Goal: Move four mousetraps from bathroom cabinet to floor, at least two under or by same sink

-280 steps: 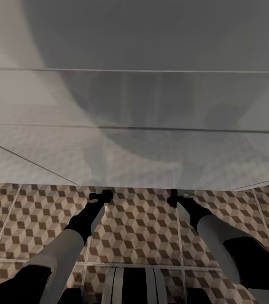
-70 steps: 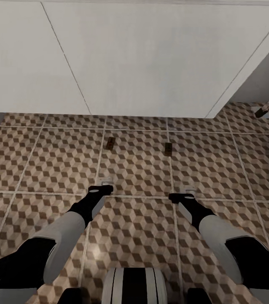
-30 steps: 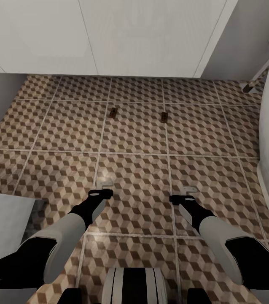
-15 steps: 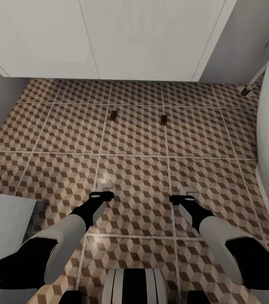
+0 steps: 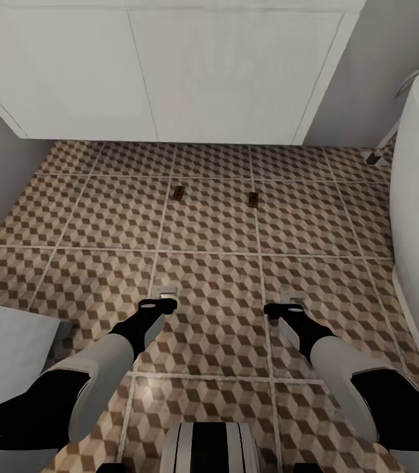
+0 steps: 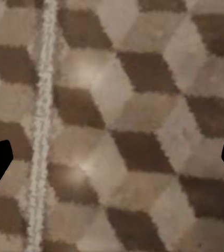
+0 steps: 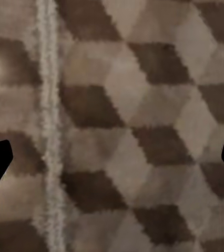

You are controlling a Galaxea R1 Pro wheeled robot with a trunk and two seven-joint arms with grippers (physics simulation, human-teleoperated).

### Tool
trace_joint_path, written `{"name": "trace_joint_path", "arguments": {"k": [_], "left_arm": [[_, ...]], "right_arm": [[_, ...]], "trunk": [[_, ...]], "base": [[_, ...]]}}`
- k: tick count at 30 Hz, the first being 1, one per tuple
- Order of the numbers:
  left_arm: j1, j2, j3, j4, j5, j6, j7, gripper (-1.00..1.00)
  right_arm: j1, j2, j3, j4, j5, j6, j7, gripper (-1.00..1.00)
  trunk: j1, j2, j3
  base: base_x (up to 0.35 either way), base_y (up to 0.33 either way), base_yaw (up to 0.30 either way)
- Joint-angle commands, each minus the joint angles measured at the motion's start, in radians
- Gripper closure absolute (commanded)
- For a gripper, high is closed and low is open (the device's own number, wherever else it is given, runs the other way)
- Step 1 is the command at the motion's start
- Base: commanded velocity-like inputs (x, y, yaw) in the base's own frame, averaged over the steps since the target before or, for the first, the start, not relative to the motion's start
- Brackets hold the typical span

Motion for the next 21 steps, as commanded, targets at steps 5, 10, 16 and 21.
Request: {"name": "trace_joint_path", "arguments": {"k": [5, 10, 16, 21], "left_arm": [[0.000, 0.000, -0.007, -0.002, 0.005, 0.006, 0.005, -1.00], [0.000, 0.000, -0.006, -0.002, 0.005, 0.005, 0.005, -1.00], [0.000, 0.001, -0.005, -0.003, 0.006, 0.005, 0.005, -1.00], [0.000, 0.001, -0.005, -0.003, 0.007, 0.005, 0.005, -1.00]], "right_arm": [[0.000, -0.001, 0.008, -0.002, -0.009, 0.006, -0.004, -1.00], [0.000, -0.002, 0.008, -0.002, -0.009, 0.007, -0.004, -1.00], [0.000, -0.001, 0.009, -0.002, -0.007, 0.007, -0.005, -1.00], [0.000, -0.001, 0.008, -0.003, -0.006, 0.007, -0.005, -1.00]], "trunk": [[-0.002, 0.001, 0.019], [-0.005, 0.002, 0.038], [-0.007, 0.004, 0.061], [-0.010, 0.005, 0.081]], "base": [[0.000, 0.000, 0.000], [0.000, 0.000, 0.000], [0.000, 0.000, 0.000], [0.000, 0.000, 0.000]]}}
